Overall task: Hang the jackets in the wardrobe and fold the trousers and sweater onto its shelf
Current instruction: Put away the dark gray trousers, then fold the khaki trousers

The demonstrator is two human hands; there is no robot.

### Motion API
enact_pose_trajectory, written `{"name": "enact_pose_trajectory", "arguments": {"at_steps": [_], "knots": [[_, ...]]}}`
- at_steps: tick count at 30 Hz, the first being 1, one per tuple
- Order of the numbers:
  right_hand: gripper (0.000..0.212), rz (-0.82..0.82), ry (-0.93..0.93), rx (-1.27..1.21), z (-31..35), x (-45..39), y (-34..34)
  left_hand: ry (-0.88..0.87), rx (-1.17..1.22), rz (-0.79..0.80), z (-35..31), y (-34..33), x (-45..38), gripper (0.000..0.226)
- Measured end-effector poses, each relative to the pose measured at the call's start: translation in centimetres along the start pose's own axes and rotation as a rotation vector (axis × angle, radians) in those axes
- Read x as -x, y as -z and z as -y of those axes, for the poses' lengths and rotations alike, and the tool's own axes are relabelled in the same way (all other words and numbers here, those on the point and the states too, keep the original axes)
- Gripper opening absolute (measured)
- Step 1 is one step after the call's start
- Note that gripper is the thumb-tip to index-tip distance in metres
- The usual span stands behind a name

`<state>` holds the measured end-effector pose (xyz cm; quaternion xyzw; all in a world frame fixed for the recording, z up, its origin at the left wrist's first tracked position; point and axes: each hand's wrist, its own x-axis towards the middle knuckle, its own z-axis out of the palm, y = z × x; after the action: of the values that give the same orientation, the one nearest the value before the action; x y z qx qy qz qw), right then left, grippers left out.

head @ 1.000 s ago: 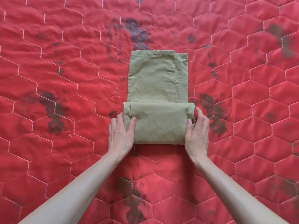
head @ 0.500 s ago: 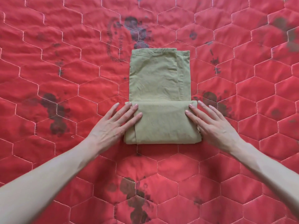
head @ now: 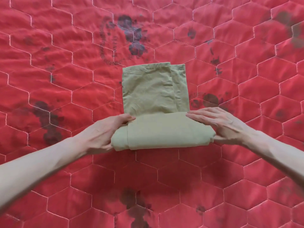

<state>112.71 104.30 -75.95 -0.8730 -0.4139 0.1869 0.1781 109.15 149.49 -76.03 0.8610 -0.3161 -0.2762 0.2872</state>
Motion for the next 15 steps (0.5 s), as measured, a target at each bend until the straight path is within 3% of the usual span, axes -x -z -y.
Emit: {"name": "enact_pose_trajectory", "arguments": {"at_steps": [2,5,9,15], "knots": [[0.060,-0.043,-0.065,-0.123,0.5,0.4,-0.8,0.113,0.114,-0.056,-0.9,-1.0,0.7,0.067],[0.036,-0.259,-0.243,-0.300,2.4,0.2,-2.2,0.308,0.326,-0.232,-2.6,-2.4,0.6,0.048],[0.031,-0.424,-0.605,-0.622,5.4,-1.9,-3.5,0.572,0.589,-0.483,-3.0,-4.0,-1.4,0.051],[0.064,-0.587,-0.972,-0.868,7.3,-6.8,-4.2,0.706,0.850,-0.700,-2.9,-3.7,-5.2,0.055]]}}
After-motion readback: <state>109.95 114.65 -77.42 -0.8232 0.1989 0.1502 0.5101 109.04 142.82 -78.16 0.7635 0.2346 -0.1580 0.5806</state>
